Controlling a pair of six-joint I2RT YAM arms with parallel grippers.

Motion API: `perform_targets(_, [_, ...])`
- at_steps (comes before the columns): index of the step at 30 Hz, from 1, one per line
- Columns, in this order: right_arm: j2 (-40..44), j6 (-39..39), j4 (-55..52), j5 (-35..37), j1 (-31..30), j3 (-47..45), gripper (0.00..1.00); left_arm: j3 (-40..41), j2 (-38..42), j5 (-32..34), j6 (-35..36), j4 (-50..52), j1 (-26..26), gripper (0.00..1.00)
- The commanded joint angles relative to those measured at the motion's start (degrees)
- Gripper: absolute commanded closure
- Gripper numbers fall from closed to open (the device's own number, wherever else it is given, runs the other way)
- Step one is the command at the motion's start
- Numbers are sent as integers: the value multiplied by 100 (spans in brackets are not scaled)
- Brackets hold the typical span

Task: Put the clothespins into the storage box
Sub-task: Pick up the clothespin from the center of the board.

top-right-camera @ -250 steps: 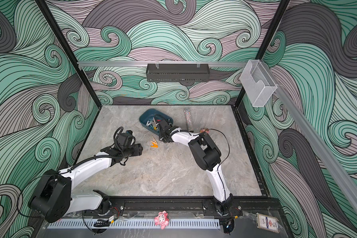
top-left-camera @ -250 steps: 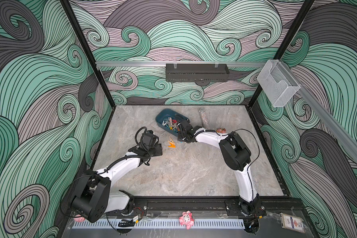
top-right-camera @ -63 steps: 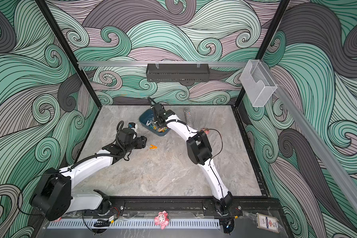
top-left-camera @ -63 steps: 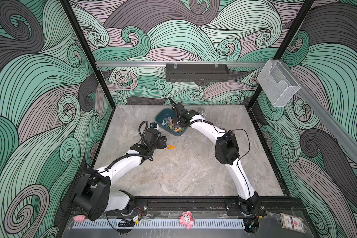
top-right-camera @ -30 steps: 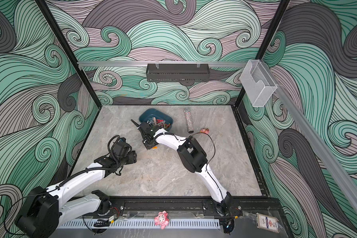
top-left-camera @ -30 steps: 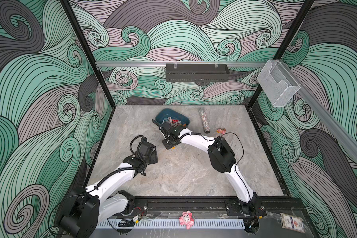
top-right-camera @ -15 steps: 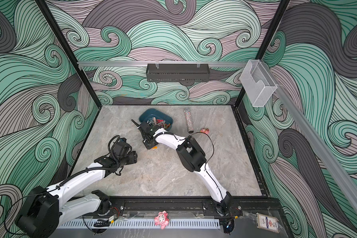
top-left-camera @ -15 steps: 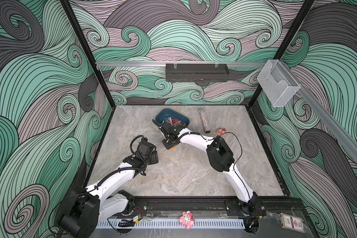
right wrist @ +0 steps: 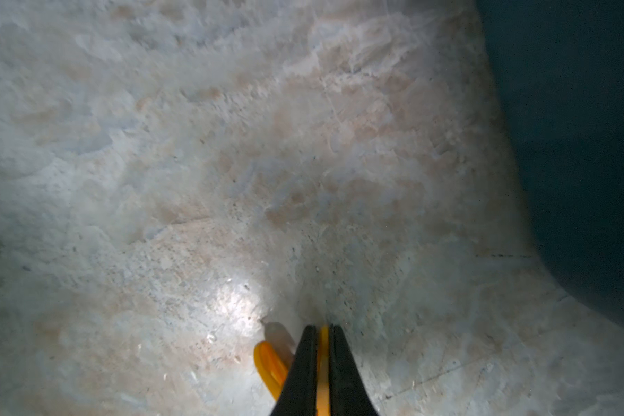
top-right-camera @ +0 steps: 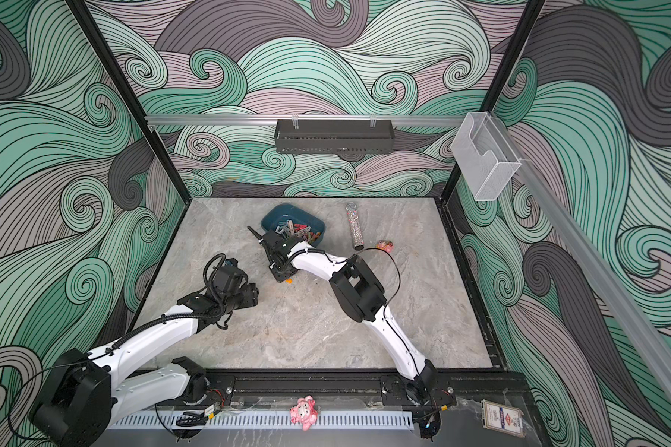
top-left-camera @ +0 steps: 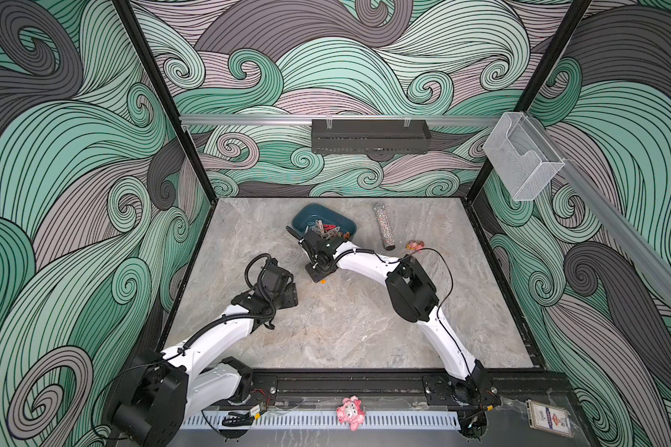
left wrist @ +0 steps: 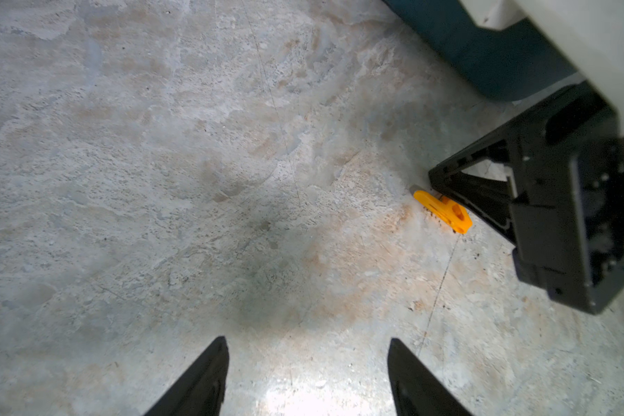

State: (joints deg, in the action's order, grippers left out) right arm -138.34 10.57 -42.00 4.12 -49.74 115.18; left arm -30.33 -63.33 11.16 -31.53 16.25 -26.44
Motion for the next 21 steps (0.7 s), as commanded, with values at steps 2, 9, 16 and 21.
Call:
perform_targets(2, [111,2,-96,54,31,-50,93,-280,-39,-30,67,-24,-28,28])
perform_targets(9, [757,46,-54,138,68,-355,94,-425,38,126,89,17,-29,28])
perform_targets(16, [1371,110,-67,107,436,-527,94,-507,310,-78,797,-649,-38,28])
perform_targets(21, [1461,198,-63,125,846,-248,94,-792,51,-85,1130,-979,-45,28])
